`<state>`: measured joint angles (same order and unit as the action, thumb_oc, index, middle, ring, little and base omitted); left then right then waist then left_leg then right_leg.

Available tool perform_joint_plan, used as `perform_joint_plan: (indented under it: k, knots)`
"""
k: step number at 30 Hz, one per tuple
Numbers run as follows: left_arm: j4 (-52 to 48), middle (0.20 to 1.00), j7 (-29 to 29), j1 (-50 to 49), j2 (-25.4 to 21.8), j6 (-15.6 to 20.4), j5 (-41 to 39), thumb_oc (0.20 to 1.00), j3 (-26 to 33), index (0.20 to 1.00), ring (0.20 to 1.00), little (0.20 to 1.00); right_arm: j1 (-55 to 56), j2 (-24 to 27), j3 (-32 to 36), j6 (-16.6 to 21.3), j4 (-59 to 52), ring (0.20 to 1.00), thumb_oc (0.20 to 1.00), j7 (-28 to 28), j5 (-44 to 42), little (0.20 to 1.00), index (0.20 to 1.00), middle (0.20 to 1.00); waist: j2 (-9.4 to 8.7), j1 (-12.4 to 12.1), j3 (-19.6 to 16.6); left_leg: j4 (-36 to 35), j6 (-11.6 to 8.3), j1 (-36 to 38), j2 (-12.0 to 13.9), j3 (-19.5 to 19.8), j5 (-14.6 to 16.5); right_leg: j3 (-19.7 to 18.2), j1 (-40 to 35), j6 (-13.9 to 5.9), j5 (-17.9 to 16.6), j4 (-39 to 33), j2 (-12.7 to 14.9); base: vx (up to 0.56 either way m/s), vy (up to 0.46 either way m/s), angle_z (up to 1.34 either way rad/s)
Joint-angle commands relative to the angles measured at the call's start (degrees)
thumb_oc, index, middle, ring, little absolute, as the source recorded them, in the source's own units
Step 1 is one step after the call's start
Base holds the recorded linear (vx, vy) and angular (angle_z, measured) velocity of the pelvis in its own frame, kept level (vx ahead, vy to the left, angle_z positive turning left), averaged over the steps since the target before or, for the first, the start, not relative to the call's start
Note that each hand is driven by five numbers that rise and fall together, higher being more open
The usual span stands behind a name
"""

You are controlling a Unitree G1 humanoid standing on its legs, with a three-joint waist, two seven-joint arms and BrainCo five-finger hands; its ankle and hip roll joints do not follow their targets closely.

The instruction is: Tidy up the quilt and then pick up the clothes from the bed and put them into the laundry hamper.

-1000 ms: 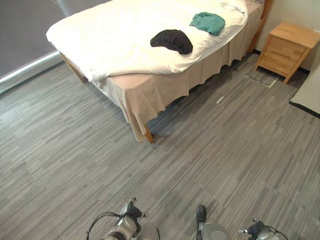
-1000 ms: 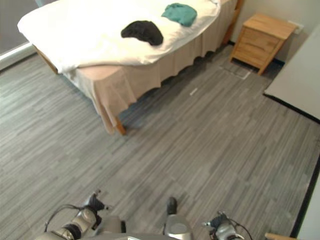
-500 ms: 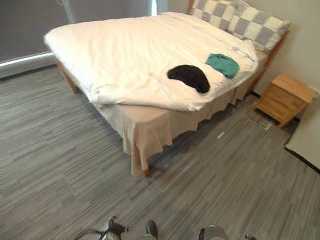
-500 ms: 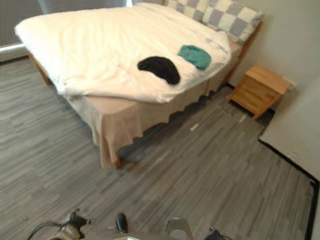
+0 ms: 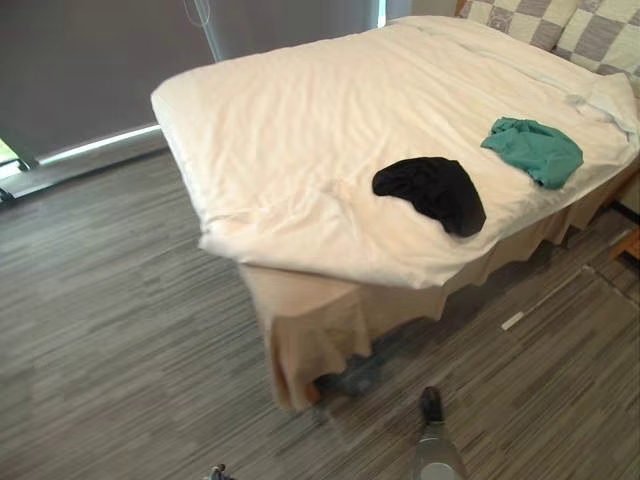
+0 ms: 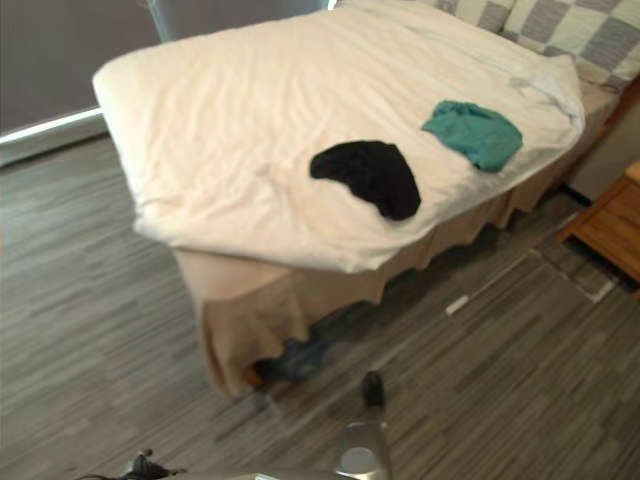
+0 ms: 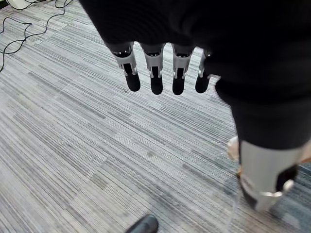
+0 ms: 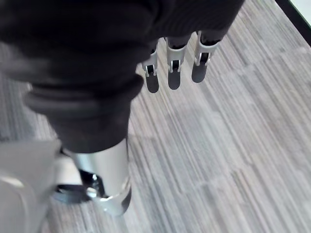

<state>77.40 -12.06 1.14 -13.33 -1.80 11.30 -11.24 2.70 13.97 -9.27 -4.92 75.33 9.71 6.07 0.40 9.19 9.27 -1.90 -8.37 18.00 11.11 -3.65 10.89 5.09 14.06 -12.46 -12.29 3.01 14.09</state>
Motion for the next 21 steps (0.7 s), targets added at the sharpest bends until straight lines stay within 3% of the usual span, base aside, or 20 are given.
perform_joint_plan:
  k: [1,2,3,4,5,6,8,10,16,19,21]
  knots:
    - [-2.9,1.0,-2.1,4.4,-0.6,0.7,-3.1,1.0,-1.7,1.0,1.0,1.0,-4.8,2.8,-0.5,0.9,-1.0,1.0,1.0,2.7,-1.0,1.0,1.0,1.0,-0.03,-0.4,3.0,9.3,-3.29,-6.3,12.6,-3.9,-20.2,-0.4,0.4,-2.54,3.7,-0.5,3.2,0.12,-0.377,0.1]
    - [-3.4,1.0,-2.1,4.5,-0.5,0.4,-2.9,1.0,-2.3,1.0,1.0,1.0,-4.9,3.4,-0.7,0.9,-1.3,1.0,1.0,3.0,-1.1,1.0,1.0,1.0,-0.59,-0.5,3.3,13.1,-1.96,-9.2,13.2,-6.8,-21.6,1.8,-1.9,-1.4,4.5,-1.7,3.1,0.27,-0.552,0.61]
    - [-4.3,1.0,-2.2,5.2,-0.3,0.5,-3.2,1.0,-2.7,1.0,1.0,1.0,-5.9,4.5,-1.7,0.9,-2.3,1.0,1.0,3.2,-1.4,1.0,1.0,1.0,-1.93,-1.6,3.9,15.5,-0.02,-12.6,8.8,-9.4,-16.3,3.2,-5.4,0.49,6.2,-3.6,1.6,0.33,-0.557,1.03]
    - [-4.6,1.0,-2.3,5.2,-0.1,0.7,-3.4,1.0,-2.7,1.0,1.0,1.0,-6.2,4.9,-2.4,0.9,-2.5,1.0,1.0,3.1,-0.9,1.0,1.0,1.0,-2.52,-2.6,4.1,15.7,1.54,-15.2,3.7,-8.5,-11.2,3.2,-6.5,1.3,7.2,-4.0,0.9,0.38,-0.516,1.15]
    - [-5.1,1.0,-2.3,5.0,0.0,0.8,-3.8,1.0,-2.7,1.0,1.0,1.0,-6.4,5.2,-3.1,0.9,-2.7,1.0,1.0,3.1,-0.2,1.0,1.0,1.0,-2.91,-3.7,4.4,15.7,2.62,-18.1,-1.1,-7.1,-7.5,3.2,-7.3,1.73,8.1,-3.9,0.4,0.27,-0.331,0.64]
    - [-5.1,1.0,-2.3,4.7,0.3,0.9,-4.1,1.0,-2.6,1.0,1.0,1.0,-6.6,5.4,-3.6,0.9,-2.5,1.0,1.0,3.2,0.6,1.0,1.0,1.0,-2.99,-4.3,4.3,14.5,3.59,-19.5,-4.2,-7.0,-5.3,3.8,-8.5,2.09,9.0,-3.6,-0.1,0.18,-0.285,0.01]
    - [-4.1,1.0,-2.6,4.8,0.6,0.6,-4.1,1.0,-2.2,1.0,1.0,1.0,-6.7,5.0,-3.9,1.0,-2.6,1.0,1.0,3.3,1.9,1.0,1.0,1.0,-2.25,-4.0,3.9,10.6,3.42,-18.3,-4.1,-14.0,-6.6,6.8,-9.5,2.31,10.2,-2.8,-0.5,0.08,-0.172,-0.45]
    - [-3.9,1.0,-2.6,4.7,0.6,0.4,-4.0,1.0,-1.9,1.0,1.0,1.0,-6.5,5.0,-4.0,0.9,-2.5,1.0,1.0,3.6,2.3,1.0,1.0,1.0,-1.87,-4.1,3.8,8.8,3.26,-17.3,-3.7,-16.1,-7.3,7.9,-10.1,2.37,10.4,-2.6,-0.7,0.06,-0.065,0.46]
    - [-0.1,1.0,-3.4,0.7,0.9,-0.4,-8.5,1.0,3.8,1.0,1.0,1.0,-5.3,2.8,-4.8,0.4,-1.7,1.0,1.0,3.4,4.0,1.0,1.0,1.0,-1.78,-5.1,1.8,0.8,1.44,-12.1,-2.3,-14.7,-10.3,12.5,-13.5,1.96,10.2,-2.8,-0.4,0.11,-0.063,0.18]
    - [0.5,1.0,-4.8,-3.2,-0.8,1.2,-22.3,1.0,15.0,1.0,1.0,1.0,-4.7,1.9,-4.1,0.2,-2.2,1.0,1.0,3.3,3.9,1.0,1.0,1.0,-1.29,-6.4,1.1,-2.1,0.42,-9.8,-1.6,-14.6,-11.2,13.9,-15.6,1.4,10.0,-4.2,-0.3,0.09,0.02,0.53]
    - [0.6,1.0,-4.7,-3.6,-1.8,1.7,-24.6,1.0,17.1,1.0,1.0,1.0,-4.6,1.7,-4.0,0.3,-2.6,1.0,1.0,3.2,3.8,1.0,1.0,1.0,-1.34,-6.4,0.8,-2.4,0.29,-9.9,-1.5,-14.7,-11.5,14.0,-15.5,1.39,9.8,-4.3,-0.2,0.04,0.022,0.4]
